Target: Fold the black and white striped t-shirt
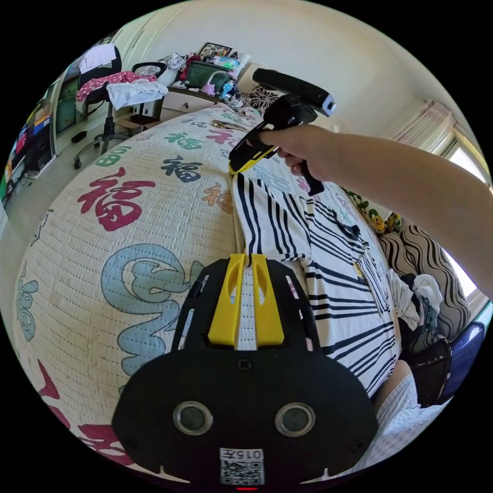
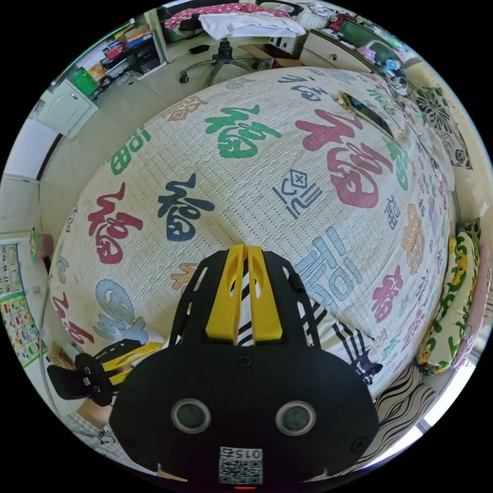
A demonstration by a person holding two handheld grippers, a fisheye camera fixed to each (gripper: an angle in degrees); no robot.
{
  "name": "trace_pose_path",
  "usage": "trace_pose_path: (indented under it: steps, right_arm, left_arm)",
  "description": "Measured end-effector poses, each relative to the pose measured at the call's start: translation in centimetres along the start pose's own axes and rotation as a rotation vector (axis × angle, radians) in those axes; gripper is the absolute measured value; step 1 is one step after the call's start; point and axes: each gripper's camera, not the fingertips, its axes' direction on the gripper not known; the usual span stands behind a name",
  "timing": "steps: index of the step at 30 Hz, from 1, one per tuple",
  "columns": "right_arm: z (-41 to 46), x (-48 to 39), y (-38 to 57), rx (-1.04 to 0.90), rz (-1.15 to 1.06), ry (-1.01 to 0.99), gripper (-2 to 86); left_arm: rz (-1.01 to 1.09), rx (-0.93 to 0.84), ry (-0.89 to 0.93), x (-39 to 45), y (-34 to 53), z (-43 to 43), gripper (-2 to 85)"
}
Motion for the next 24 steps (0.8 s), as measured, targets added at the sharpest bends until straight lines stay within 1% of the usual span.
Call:
trace_pose_path:
  steps: [7, 9, 10, 12, 14, 15, 17, 18, 20, 22, 24]
  right_arm:
    - [-1.0, -1.6, 0.3, 0.006, -0.105, 0.06, -1.0]
    - [-1.9, -1.0, 1.0, 0.041, -0.092, 0.033, -1.0]
    - [-2.8, -0.2, 1.8, 0.074, -0.08, 0.001, -1.0]
    - [-4.7, 1.8, 3.6, 0.146, -0.055, -0.049, -1.0]
    - [-7.4, 5.7, 7.5, 0.249, 0.014, -0.043, -1.0]
    - [-8.0, 6.8, 8.7, 0.275, 0.033, -0.051, -1.0]
    - [-9.7, 11.7, 14.5, 0.383, 0.151, -0.128, -0.9]
    - [-10.0, 12.8, 16.1, 0.41, 0.179, -0.131, -0.9]
    - [-9.8, 17.0, 22.5, 0.475, 0.263, -0.178, -0.8]
    - [-8.5, 19.8, 26.7, 0.473, 0.332, -0.217, -0.7]
    - [-6.6, 22.2, 29.9, 0.45, 0.388, -0.263, -0.5]
  left_arm:
    - [0.023, 0.015, -0.015, 0.8, 2.9, -1.3, -0.2]
    - [0.024, 0.029, -0.015, 0.8, 3.6, -1.4, -0.3]
    - [0.045, 0.065, -0.014, 1.2, 4.2, -1.8, -0.3]
    - [0.122, 0.106, -0.052, 2.5, 4.9, -2.6, -0.4]
    - [0.335, 0.155, -0.218, 6.6, 6.1, -3.6, -0.5]
    - [0.382, 0.178, -0.266, 7.8, 6.6, -3.8, -0.6]
    - [0.527, 0.287, -0.361, 11.9, 8.7, -4.7, -0.8]
    - [0.541, 0.302, -0.369, 12.9, 9.1, -4.8, -0.8]
    - [0.649, 0.299, -0.31, 17.0, 10.4, -4.3, -0.8]
    - [0.707, 0.277, -0.282, 19.7, 11.4, -3.1, -0.7]
    - [0.722, 0.269, -0.344, 21.4, 12.3, -1.8, -0.4]
